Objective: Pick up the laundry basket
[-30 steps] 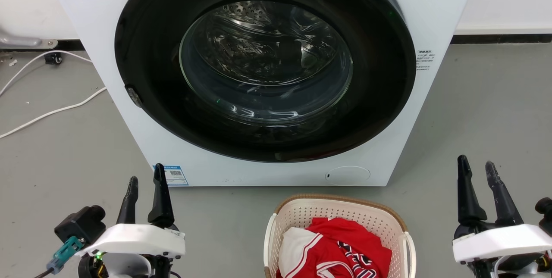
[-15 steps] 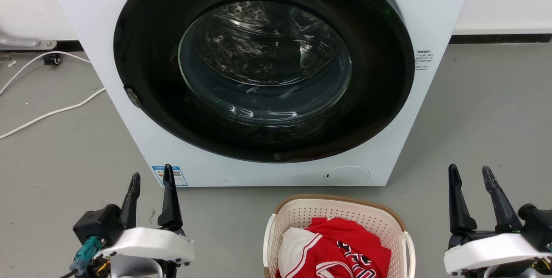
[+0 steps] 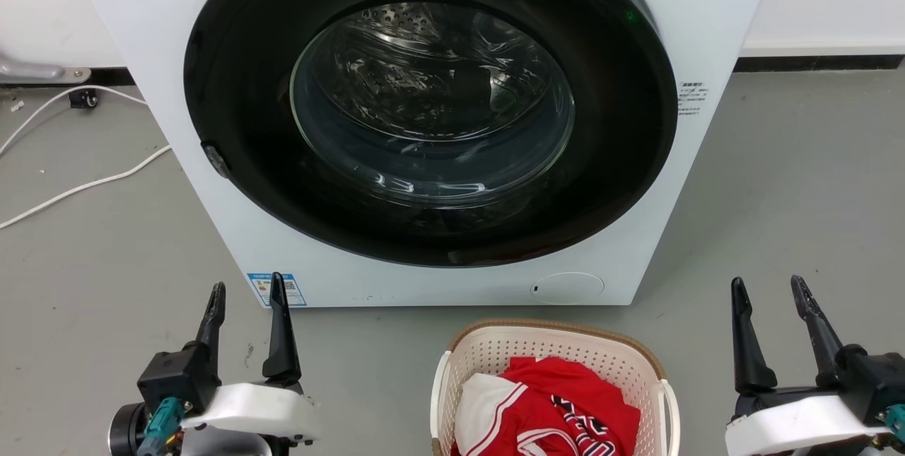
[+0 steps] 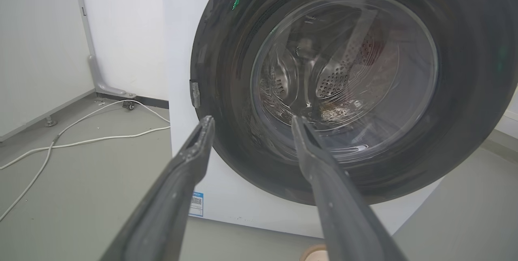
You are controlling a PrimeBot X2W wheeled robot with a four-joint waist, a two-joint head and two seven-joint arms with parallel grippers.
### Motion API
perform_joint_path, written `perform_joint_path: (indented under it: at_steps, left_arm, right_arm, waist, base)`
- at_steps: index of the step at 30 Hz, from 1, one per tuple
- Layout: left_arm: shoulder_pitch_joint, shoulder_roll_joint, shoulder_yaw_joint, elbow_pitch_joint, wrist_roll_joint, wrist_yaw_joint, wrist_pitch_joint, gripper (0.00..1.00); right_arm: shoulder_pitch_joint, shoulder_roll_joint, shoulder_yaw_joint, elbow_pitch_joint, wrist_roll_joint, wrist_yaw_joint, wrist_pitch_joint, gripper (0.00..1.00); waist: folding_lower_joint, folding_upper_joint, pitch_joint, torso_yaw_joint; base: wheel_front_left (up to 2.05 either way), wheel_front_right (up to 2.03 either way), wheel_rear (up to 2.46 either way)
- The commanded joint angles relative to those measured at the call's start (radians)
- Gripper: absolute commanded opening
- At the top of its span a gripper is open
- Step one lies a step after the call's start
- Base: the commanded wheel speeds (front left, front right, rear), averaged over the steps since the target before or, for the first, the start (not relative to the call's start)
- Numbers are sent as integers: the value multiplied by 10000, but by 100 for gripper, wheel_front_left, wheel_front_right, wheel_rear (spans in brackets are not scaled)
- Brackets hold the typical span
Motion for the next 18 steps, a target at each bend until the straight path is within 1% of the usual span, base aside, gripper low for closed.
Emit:
perform_joint_path:
  at_steps: [1,9,18]
  left_arm:
    - [82,71,-18,-110,304,62,-109,100]
    - [206,60,20,-228,906,102,-274,100]
    - [438,-103,277,-356,1445,-114,-448,100]
  right_arm:
    - [77,-52,-29,-160,-291,-3,-108,100]
    - [220,-55,-83,-253,-788,-3,-277,100]
    - [364,-58,-153,-285,-1133,-3,-460,100]
  waist:
    - [0,0,5,-2]
    - [0,0,5,-12]
    - [0,0,-34,-35]
  base:
    - [0,0,0]
    - [0,0,0]
    - [0,0,0]
